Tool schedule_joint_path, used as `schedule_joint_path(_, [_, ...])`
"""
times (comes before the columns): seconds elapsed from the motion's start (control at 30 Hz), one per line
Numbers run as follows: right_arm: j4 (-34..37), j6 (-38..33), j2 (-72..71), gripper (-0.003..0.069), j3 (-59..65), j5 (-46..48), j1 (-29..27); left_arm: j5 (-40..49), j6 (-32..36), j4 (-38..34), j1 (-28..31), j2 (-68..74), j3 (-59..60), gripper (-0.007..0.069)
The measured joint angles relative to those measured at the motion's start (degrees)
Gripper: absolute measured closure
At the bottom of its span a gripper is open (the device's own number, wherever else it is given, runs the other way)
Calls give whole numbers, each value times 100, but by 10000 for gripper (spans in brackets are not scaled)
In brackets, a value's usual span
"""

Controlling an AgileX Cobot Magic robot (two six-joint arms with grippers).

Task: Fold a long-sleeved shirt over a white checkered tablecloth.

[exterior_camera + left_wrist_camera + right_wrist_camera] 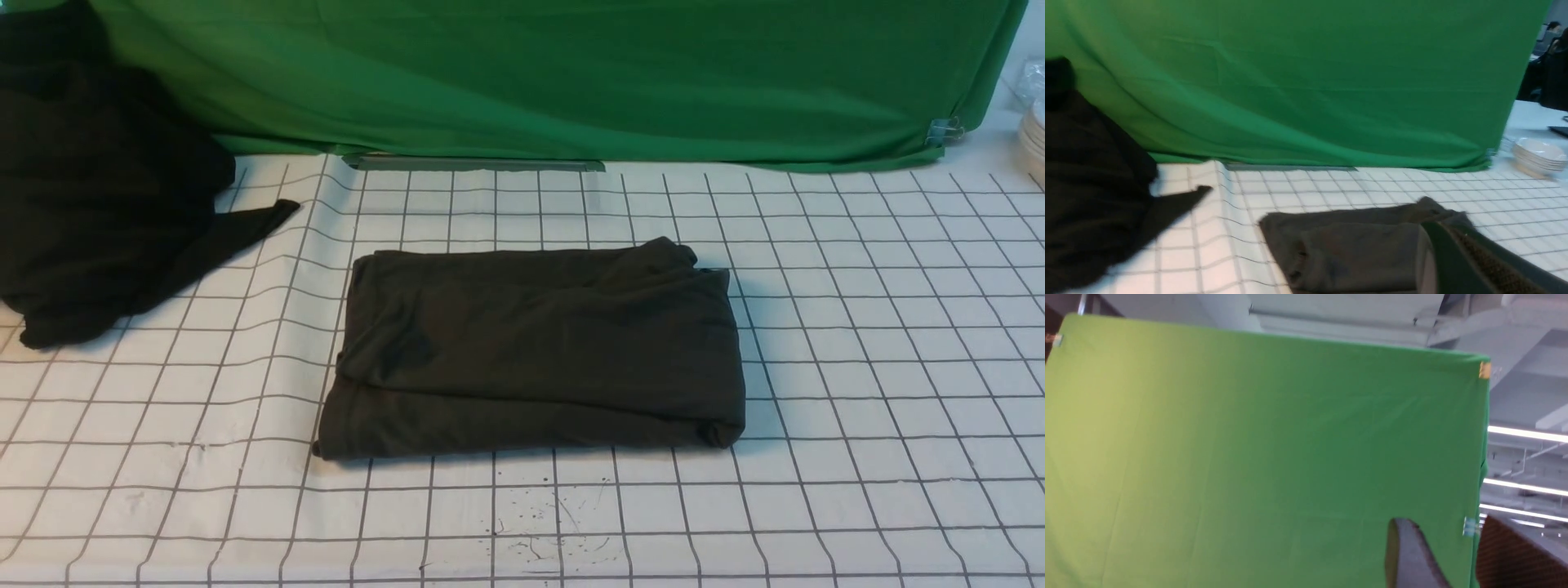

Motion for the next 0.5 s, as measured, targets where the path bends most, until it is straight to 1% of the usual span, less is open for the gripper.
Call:
schedule_joint_path(0.07, [0, 0, 0, 412, 0, 128, 0, -449, 512, 0, 451, -19, 528, 626])
schedule_joint_path(0.1, [0, 0, 0, 412, 0, 170, 0, -727, 639, 0, 653, -31, 780, 625])
schedule_joint_path(0.23, [0, 5, 0, 412, 0, 255, 0, -1524, 823, 0, 1278, -128, 1749, 624])
schedule_joint_path(0.3, [0, 5, 0, 412, 0, 266, 0, -1751, 850, 0, 1399, -145, 2151, 624])
schedule_joint_path(0.37, [0, 5, 0, 412, 0, 265, 0, -1761, 855, 0, 1432, -145, 2428, 624])
schedule_joint_path(0.5, [6, 10, 0, 412, 0, 268, 0, -1341, 855, 0, 1432, -145, 2462, 624])
